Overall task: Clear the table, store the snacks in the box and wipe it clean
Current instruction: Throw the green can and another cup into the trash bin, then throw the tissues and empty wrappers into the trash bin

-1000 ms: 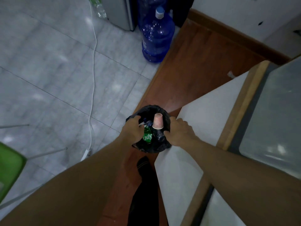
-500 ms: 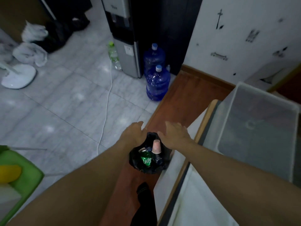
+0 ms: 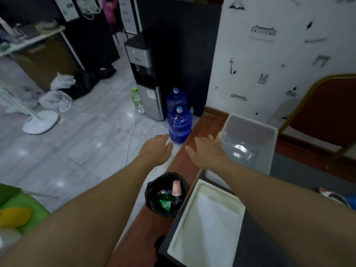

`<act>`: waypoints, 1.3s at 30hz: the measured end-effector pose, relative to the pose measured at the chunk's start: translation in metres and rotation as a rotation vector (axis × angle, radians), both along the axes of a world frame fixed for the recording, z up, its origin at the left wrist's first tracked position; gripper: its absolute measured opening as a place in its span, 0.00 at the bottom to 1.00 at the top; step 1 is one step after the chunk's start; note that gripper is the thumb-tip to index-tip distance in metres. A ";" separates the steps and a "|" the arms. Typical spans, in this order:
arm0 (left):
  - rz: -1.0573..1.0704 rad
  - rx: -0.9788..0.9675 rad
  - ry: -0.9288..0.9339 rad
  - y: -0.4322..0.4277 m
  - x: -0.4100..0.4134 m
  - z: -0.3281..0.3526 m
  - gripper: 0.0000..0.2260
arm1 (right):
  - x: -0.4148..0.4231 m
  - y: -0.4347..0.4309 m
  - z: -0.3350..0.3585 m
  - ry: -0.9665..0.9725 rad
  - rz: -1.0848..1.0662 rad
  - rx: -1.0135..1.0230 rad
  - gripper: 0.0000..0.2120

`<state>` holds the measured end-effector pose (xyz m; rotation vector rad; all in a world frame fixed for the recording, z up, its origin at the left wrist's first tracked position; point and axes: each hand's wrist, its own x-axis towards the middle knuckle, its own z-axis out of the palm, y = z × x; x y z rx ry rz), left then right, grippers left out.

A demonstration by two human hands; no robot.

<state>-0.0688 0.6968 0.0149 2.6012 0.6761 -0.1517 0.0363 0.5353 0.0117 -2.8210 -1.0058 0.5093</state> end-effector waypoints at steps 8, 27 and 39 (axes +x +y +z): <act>-0.112 0.098 -0.072 -0.062 0.016 0.037 0.19 | 0.001 -0.072 0.031 -0.046 -0.114 0.037 0.34; -0.647 0.085 -0.145 -0.241 0.041 0.046 0.25 | -0.075 -0.272 0.046 -0.079 -0.607 0.017 0.37; -0.949 0.090 -0.103 -0.385 0.047 0.053 0.27 | -0.125 -0.411 0.048 -0.073 -0.892 0.040 0.34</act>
